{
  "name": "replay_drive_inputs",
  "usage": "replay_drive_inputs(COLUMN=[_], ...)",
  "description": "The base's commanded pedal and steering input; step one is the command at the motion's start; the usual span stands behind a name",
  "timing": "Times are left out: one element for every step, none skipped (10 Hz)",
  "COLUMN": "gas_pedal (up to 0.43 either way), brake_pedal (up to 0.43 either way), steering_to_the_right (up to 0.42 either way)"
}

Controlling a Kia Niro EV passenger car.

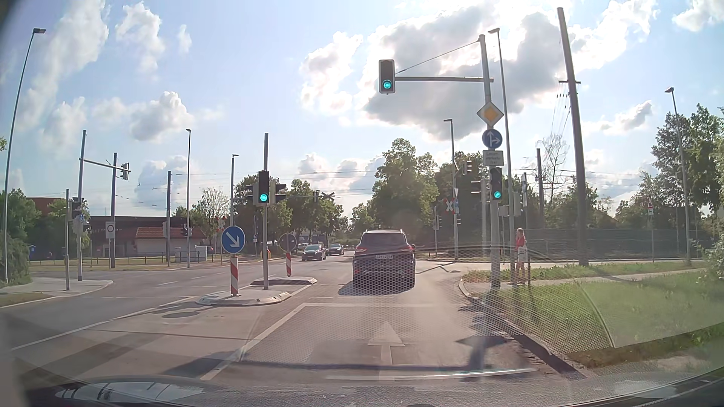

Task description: Follow the waypoints while adhering to traffic rules and regulations

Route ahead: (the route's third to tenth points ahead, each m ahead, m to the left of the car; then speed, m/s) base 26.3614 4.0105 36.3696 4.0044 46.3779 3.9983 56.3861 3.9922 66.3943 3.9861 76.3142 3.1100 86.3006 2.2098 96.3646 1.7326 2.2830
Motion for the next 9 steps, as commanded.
replay_drive_inputs(gas_pedal=[0.398, 0.398, 0.398, 0.398, 0.398, 0.398, 0.398, 0.398, 0.398], brake_pedal=[0.012, 0.012, 0.012, 0.012, 0.012, 0.012, 0.012, 0.012, 0.012], steering_to_the_right=[-0.004, -0.003, -0.003, -0.004, -0.003, -0.004, -0.003, -0.003, -0.003])
